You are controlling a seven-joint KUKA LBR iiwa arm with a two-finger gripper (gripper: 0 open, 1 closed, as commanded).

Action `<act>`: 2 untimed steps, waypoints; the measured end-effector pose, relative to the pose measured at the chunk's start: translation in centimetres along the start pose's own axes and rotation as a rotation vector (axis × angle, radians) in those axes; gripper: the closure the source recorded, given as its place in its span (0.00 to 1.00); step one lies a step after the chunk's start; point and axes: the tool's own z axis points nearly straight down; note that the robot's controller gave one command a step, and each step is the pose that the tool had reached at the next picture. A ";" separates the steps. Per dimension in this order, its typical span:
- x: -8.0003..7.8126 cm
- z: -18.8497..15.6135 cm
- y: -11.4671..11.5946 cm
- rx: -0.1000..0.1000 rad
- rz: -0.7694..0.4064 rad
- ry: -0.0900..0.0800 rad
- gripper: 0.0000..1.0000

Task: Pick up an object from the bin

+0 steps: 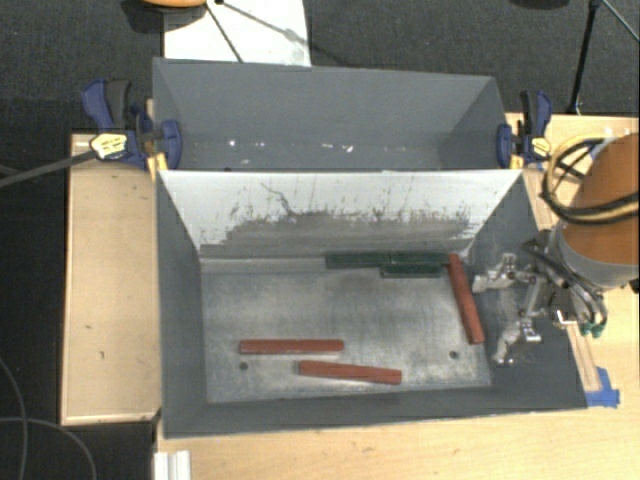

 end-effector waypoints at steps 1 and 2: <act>-0.2 -0.4 0.0 0.002 -0.004 -0.008 0.00; -1.1 1.6 1.1 0.006 -0.128 -0.016 0.00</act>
Offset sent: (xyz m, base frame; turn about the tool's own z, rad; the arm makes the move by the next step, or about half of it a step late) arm 0.0313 0.0486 -0.0894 -0.4787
